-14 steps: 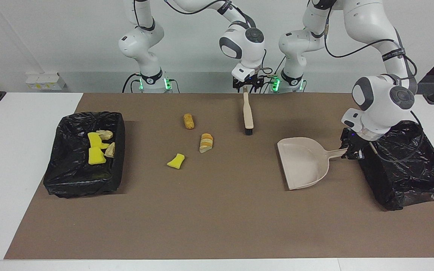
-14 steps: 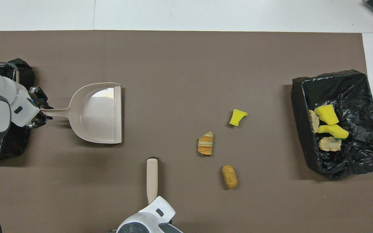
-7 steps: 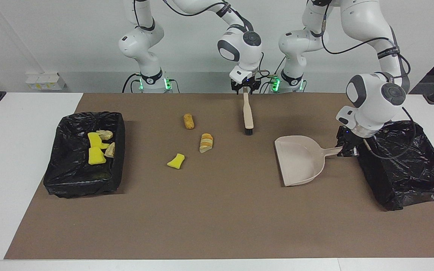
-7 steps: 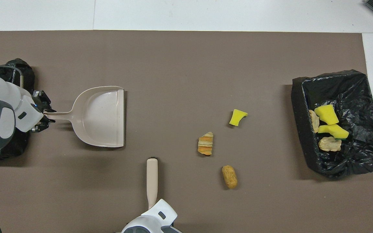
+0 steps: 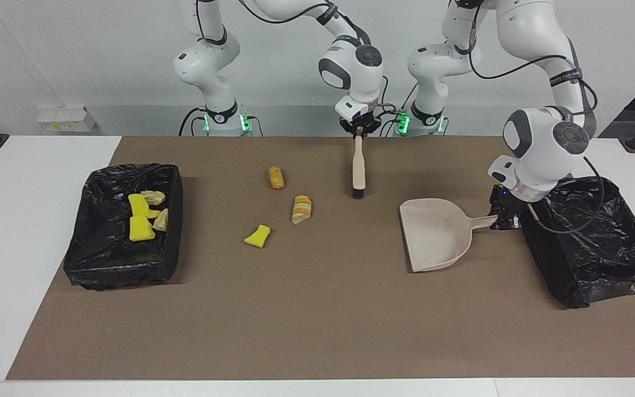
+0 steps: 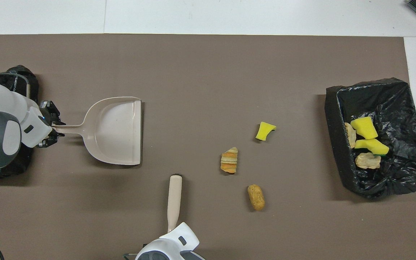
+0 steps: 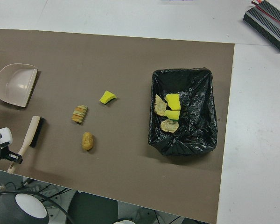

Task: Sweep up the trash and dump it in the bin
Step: 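Lift the brush with the right gripper toward the remaining crumbs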

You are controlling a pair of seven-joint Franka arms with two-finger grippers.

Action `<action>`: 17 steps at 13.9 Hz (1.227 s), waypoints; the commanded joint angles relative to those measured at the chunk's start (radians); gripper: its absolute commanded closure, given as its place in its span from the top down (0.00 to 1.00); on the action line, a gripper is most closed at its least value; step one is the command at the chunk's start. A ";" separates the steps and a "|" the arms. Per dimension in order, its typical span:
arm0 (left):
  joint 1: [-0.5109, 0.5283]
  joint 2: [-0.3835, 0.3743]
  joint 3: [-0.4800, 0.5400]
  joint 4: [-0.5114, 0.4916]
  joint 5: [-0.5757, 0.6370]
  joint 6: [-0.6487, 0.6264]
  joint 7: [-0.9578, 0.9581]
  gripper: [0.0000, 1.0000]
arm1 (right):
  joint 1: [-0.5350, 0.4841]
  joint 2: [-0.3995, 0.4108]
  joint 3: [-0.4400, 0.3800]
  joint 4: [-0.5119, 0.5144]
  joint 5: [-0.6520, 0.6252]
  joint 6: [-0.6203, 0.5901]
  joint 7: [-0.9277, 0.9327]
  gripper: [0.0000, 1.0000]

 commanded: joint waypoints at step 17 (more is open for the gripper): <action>-0.316 -0.182 0.009 -0.270 -0.001 0.082 -0.421 0.00 | -0.291 -0.529 -0.005 -0.368 -0.076 -0.366 0.118 0.00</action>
